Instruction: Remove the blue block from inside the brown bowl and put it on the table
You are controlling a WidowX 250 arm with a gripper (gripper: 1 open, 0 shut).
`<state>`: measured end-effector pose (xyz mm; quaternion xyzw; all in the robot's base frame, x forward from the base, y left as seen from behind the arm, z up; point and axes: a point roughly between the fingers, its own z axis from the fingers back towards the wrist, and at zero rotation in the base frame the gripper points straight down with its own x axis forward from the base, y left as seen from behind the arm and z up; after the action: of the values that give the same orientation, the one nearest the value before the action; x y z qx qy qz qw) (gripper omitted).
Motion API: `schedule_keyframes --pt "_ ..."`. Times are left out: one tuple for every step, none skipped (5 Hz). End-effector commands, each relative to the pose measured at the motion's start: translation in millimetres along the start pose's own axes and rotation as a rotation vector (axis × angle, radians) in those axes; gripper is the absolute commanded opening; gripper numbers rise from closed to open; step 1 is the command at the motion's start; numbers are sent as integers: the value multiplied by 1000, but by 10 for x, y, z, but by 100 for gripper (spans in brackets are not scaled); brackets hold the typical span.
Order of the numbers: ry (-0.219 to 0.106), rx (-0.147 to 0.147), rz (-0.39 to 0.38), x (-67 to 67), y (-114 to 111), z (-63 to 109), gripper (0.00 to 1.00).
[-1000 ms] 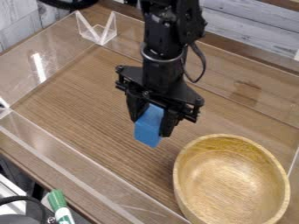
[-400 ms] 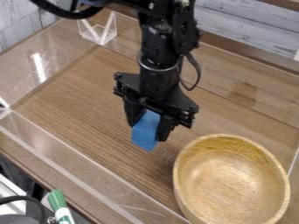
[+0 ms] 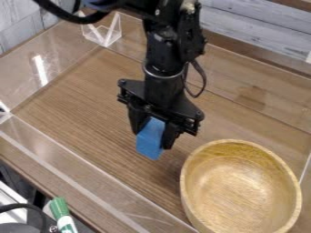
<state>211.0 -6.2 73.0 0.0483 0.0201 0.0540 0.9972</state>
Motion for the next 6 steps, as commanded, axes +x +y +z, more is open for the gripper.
schedule_keyframes --pt "-35 -3 12 79 35 50 100" --pt "-32 -6 18 97 39 90 100" --pt "-31 -8 18 114 41 84 100" --pt "-30 -10 18 131 42 78 100" --pt "-28 -12 17 144 43 74 100" --pt "-27 -14 18 158 44 71 100"
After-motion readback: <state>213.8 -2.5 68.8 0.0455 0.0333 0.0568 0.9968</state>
